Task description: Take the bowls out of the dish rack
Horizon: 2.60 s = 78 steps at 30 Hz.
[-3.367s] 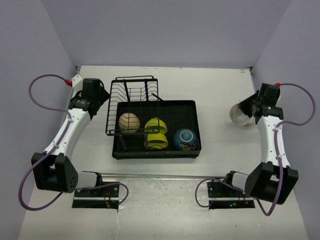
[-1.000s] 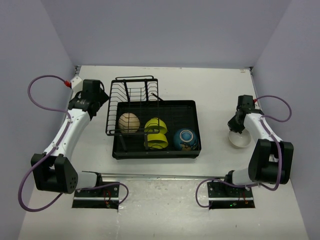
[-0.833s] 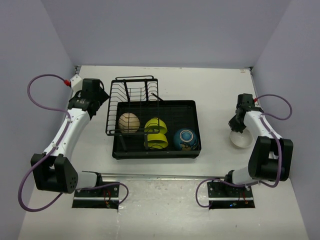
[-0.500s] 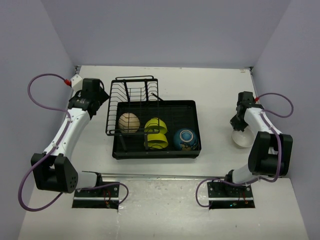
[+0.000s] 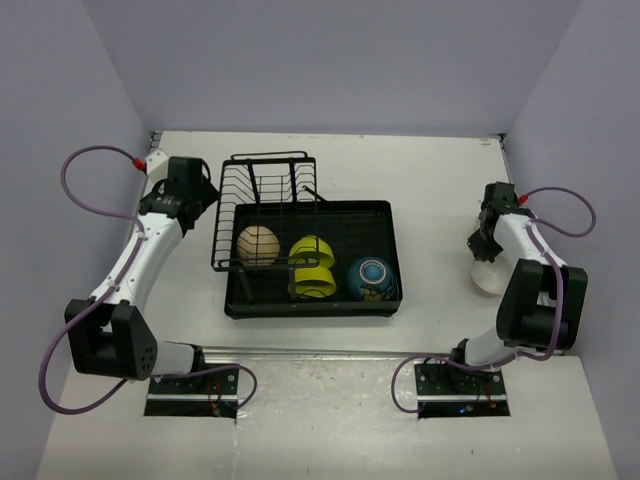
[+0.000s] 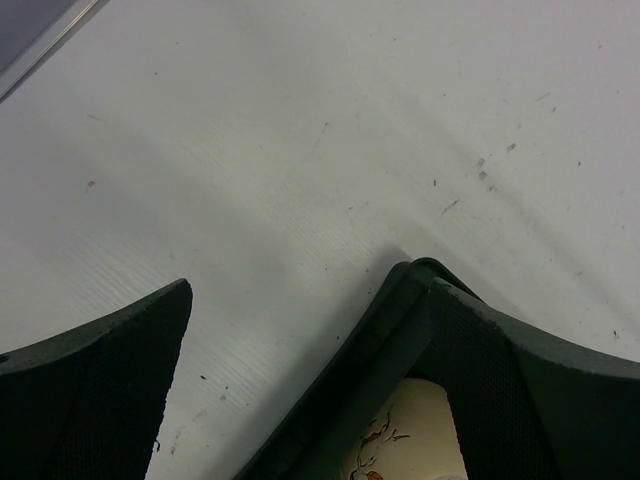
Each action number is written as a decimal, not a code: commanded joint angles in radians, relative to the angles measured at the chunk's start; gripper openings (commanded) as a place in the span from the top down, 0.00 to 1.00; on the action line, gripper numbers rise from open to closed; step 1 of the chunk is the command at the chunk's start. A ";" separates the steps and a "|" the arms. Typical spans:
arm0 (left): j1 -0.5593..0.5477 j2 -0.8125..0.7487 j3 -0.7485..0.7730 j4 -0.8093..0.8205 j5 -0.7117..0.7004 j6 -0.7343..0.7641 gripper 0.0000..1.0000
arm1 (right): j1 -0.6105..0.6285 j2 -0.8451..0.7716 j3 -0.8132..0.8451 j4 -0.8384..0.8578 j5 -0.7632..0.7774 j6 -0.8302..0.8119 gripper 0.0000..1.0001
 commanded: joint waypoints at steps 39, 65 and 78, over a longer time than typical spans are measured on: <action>0.008 -0.063 0.009 -0.074 0.040 -0.114 0.00 | 0.771 -0.577 -0.205 0.599 -0.286 1.068 0.44; 0.010 -0.132 0.045 -0.139 -0.006 -0.156 0.00 | 1.193 -0.181 -0.121 0.588 0.084 1.324 0.51; 0.008 -0.110 0.043 -0.122 0.017 -0.163 0.00 | 1.193 -0.146 -0.115 0.541 0.143 1.390 0.53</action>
